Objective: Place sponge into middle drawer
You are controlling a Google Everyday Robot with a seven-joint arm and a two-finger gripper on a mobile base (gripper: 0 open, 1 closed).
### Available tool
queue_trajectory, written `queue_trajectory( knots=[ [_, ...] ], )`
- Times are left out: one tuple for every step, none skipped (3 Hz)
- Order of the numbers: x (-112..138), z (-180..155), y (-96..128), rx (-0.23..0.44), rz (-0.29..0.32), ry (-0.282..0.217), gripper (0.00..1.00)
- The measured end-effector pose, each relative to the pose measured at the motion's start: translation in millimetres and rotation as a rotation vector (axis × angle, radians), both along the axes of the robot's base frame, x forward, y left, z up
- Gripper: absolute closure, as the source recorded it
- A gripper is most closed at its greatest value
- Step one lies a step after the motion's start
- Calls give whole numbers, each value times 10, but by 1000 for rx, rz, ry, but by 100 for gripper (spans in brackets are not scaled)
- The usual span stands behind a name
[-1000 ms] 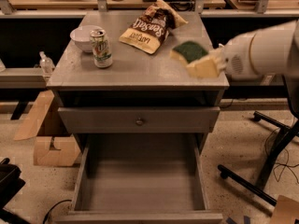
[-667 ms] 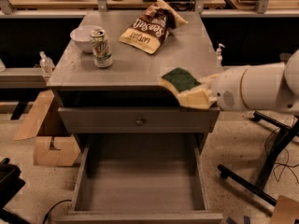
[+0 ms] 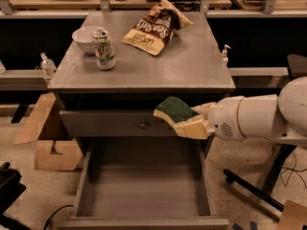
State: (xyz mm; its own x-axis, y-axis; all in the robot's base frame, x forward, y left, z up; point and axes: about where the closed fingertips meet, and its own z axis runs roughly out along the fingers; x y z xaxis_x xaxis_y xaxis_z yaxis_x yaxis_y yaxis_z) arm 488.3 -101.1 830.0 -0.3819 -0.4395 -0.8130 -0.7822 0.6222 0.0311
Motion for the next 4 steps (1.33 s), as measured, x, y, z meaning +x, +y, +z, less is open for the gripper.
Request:
queue_trajectory(
  knots=[
    [-21, -222, 97, 19, 18, 38, 100],
    [-99, -990, 328, 47, 89, 62, 100],
    [-131, -1553, 483, 42, 140, 53, 100],
    [-154, -2170, 630, 44, 176, 94, 100]
  ],
)
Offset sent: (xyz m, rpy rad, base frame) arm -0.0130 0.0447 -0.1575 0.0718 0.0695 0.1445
